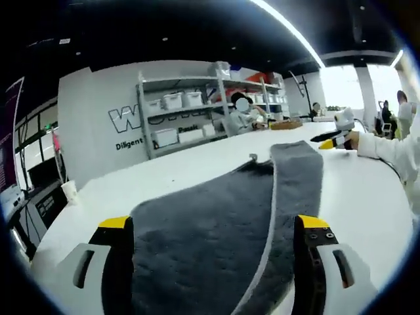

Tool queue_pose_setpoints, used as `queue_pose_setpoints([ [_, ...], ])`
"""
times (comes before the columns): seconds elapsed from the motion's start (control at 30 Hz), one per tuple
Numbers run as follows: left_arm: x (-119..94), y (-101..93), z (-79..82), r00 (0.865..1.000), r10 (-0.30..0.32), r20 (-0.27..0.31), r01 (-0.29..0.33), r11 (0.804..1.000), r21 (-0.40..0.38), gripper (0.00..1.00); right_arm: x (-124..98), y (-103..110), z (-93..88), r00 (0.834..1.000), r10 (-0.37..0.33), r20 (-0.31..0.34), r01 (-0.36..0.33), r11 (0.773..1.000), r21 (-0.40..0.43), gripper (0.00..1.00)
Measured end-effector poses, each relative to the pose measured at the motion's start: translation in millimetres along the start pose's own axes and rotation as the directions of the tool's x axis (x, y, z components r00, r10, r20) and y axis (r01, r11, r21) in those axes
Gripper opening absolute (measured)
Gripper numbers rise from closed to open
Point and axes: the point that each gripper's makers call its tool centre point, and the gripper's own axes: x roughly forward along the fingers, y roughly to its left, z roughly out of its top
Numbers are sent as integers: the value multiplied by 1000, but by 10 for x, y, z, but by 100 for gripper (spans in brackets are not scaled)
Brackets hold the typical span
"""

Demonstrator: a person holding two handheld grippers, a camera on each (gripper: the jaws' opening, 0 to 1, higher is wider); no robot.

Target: Open the folded towel by lifting each exposed corner and separating the folded layers until the towel lies flat within the target outline without major curled edges

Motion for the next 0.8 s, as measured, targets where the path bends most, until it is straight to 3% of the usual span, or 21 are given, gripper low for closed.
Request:
queue_pose_setpoints([
  [0.13, -17, -7, 45, 1000, 1, 27, 0, 1000, -14, 100, 37, -135, 29, 999, -37, -16, 37, 999, -8, 91],
  [0.27, -21, -34, 42, 1000, -4, 24, 4, 1000, 0, 100, 156, -291, 209, 997, -66, -30, 64, 996, -62, 91],
  [0.4, -30, -42, 49, 1000, -8, 26, 8, 1000, 4, 100, 397, -365, 355, 996, -57, -76, 47, 992, -121, 90],
  [0.57, -92, 20, 94, 998, 13, 58, -12, 1000, -18, 100, 770, -448, 498, 995, -20, -100, 11, 996, -88, 85],
  [0.7, -94, 25, 69, 998, 16, 54, -15, 999, -29, 100, 1006, -586, 474, 990, -44, -135, 41, 999, -27, 77],
  [0.8, -90, 23, 73, 998, 20, 56, -19, 999, -26, 100, 1173, -677, 387, 978, -97, -186, 85, 994, -76, 70],
])
